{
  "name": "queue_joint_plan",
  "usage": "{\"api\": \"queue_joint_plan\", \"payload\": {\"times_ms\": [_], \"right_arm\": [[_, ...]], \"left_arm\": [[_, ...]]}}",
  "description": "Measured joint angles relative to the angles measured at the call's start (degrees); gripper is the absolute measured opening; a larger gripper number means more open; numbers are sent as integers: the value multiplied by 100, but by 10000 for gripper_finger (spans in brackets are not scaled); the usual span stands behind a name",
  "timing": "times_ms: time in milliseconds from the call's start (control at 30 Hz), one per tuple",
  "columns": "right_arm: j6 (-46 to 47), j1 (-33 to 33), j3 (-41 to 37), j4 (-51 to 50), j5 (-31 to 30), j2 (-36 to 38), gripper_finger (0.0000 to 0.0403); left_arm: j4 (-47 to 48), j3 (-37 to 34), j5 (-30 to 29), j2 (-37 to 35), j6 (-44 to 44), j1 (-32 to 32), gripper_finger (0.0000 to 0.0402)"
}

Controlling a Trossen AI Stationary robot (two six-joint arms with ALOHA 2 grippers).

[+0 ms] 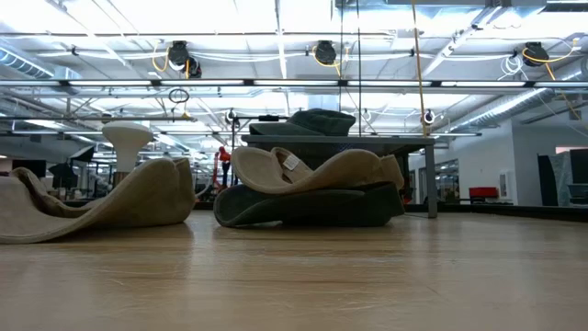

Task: Pick & Place hat
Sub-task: Stack the green cap on top of the green cap on the shelf

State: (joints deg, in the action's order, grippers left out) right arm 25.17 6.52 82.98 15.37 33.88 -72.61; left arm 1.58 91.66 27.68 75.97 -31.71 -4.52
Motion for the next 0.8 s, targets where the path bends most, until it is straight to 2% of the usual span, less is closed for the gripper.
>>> {"api": "queue_joint_plan", "payload": {"times_ms": [133,300,400,567,700,800], "right_arm": [[-1192,26,0,-670,-713,401,142],[-2550,25,0,-1416,-1606,848,170],[-3088,22,0,-1689,-1880,1120,176],[-3958,22,0,-2081,-1916,1445,175],[-4321,22,0,-2173,-2068,1627,169],[-3700,22,0,-2170,-2665,1678,165]], "left_arm": [[-100,2,-320,-97,-42,-66,10],[-207,2,-679,-106,-255,-146,8],[-230,2,-1103,-115,-296,-187,8],[-287,2,-1799,-110,-295,-264,8],[-430,2,-2565,-110,-226,-269,8],[-713,2,-2997,-108,-34,-268,7]]}}
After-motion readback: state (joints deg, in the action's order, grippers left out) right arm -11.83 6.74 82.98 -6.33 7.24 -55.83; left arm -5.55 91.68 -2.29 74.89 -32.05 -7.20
